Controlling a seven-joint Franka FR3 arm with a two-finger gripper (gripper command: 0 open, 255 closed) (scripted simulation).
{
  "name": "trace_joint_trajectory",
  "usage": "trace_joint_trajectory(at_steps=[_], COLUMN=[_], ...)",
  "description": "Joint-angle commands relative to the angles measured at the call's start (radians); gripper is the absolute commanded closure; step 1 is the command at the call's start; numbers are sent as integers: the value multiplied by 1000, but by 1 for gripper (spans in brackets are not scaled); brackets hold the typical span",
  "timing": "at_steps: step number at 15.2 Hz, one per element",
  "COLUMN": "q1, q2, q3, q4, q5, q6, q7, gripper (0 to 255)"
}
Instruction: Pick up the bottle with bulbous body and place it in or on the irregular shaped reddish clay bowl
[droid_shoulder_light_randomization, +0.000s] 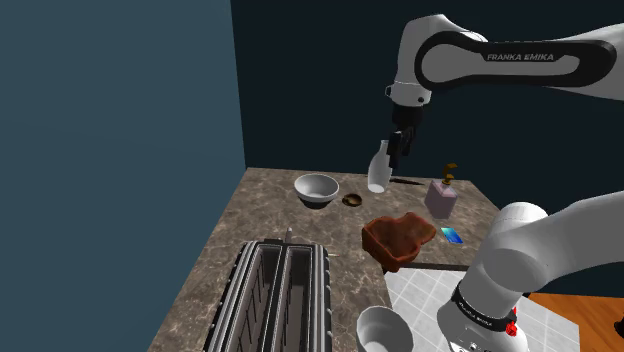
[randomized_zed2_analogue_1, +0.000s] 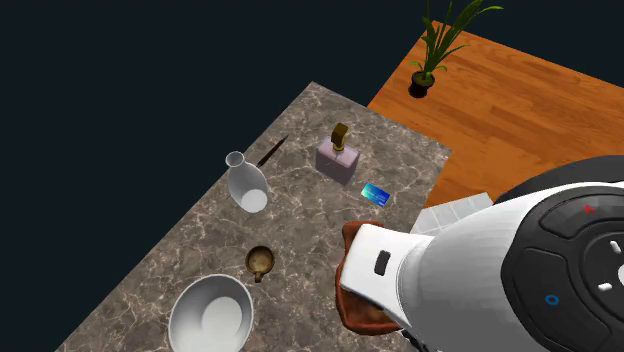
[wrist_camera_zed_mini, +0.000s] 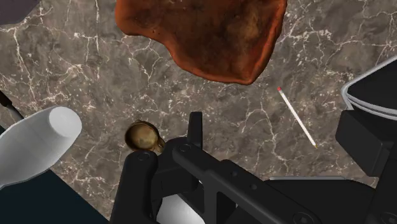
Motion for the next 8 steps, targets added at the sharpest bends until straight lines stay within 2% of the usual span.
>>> trace_joint_trajectory(at_steps=[1, 8], q1=[0, -39], q2=[0, 166], q3=[0, -140], q4=[0, 71], q5=[0, -73], q6=[0, 107], q7=[0, -157], gripper=[0, 0])
